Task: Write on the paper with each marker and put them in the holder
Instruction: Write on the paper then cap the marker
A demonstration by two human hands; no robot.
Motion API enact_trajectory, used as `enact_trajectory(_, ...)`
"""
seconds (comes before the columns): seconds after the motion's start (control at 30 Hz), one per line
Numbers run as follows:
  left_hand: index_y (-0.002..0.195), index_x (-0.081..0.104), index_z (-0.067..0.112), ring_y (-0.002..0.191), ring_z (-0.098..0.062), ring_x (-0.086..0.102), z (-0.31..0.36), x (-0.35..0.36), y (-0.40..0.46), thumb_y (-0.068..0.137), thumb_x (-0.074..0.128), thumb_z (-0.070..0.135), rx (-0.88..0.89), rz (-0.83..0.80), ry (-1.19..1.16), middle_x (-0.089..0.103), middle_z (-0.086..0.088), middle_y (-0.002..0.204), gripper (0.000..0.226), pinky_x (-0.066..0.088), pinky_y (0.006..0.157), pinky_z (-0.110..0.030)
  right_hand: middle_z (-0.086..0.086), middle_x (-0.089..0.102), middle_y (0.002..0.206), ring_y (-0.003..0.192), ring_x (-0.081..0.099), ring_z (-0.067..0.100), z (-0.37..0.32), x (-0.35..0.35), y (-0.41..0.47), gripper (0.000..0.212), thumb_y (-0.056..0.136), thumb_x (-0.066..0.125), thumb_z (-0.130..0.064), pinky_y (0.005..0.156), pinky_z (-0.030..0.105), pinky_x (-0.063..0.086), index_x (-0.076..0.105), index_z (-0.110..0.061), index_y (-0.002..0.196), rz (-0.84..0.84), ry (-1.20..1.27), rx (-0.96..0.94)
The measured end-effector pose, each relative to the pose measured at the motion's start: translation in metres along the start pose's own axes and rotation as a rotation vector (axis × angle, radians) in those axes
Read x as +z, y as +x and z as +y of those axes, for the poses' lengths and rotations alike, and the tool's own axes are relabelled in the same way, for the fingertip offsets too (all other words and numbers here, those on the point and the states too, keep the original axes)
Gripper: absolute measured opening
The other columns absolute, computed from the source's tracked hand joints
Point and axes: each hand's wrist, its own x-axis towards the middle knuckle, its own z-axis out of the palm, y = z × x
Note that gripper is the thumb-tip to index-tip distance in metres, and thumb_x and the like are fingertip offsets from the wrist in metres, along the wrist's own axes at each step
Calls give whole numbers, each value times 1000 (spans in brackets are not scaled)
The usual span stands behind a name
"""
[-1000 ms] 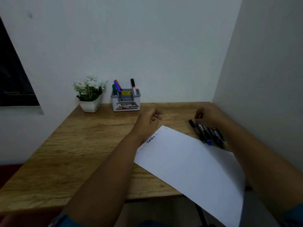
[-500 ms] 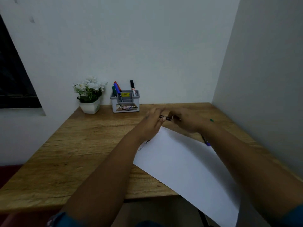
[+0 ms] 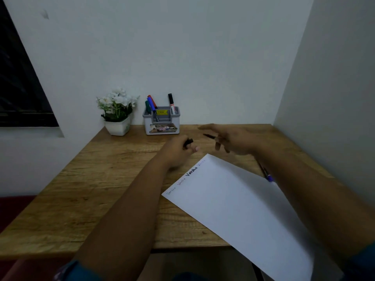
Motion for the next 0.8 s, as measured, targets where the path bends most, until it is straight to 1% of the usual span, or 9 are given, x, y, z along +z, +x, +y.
enact_trajectory(0.07,90,57,8,70,-13,49,-5,6,3,84,74,31,-6,16,-19,56,3,80,29,39,61,-27,4,69,93,64,62,10,12,-4,0,33,103,40,-8,64,23,50,59,-27,122,49,503,42)
enact_trajectory(0.17,82,53,16,81,-16,60,-12,17,9,83,74,16,-49,19,-74,63,1,86,21,49,73,-30,8,70,111,86,72,12,31,1,3,25,103,39,-12,72,24,57,59,-12,119,33,1371,113)
enact_trajectory(0.23,78,49,21,86,-17,65,-12,24,13,83,72,13,-58,12,-85,68,-3,91,25,53,82,-37,6,71,115,94,72,11,36,12,5,27,101,41,-13,75,22,58,55,-5,123,-47,1562,189)
enact_trajectory(0.33,82,49,22,78,-16,56,-7,29,20,85,70,29,-50,15,26,59,6,83,23,44,67,-32,0,73,73,54,58,3,31,37,9,17,101,47,-16,50,15,44,57,-4,104,-2,1337,278)
enact_trajectory(0.43,85,47,22,77,-15,53,-9,33,25,82,71,43,-65,-40,69,55,8,82,31,40,65,-31,1,55,59,45,33,6,30,53,17,39,97,55,-37,45,17,26,67,-1,105,137,1070,264)
enact_trajectory(0.5,85,46,23,78,-16,55,-12,35,27,80,74,44,-90,-70,60,57,6,82,35,43,68,-32,4,50,60,44,37,8,31,56,20,44,91,62,-43,43,18,29,72,-1,98,215,953,236)
enact_trajectory(0.6,85,47,21,78,-17,55,-13,33,27,79,76,41,-107,-67,26,59,3,83,36,44,70,-34,1,63,62,53,55,7,33,62,18,21,87,71,-22,53,17,44,70,-2,82,247,888,147)
enact_trajectory(0.7,87,49,19,85,-19,61,-12,28,27,80,77,31,-129,-92,-26,65,-1,89,32,47,76,-34,9,70,80,73,66,10,40,65,19,13,80,74,0,70,21,53,69,4,91,236,862,134)
enact_trajectory(0.8,83,48,21,97,-25,65,-12,23,27,79,79,23,-162,-125,-102,69,-10,101,31,49,86,-38,11,73,87,81,65,14,41,62,23,11,79,69,-1,76,29,52,74,-8,86,184,683,129)
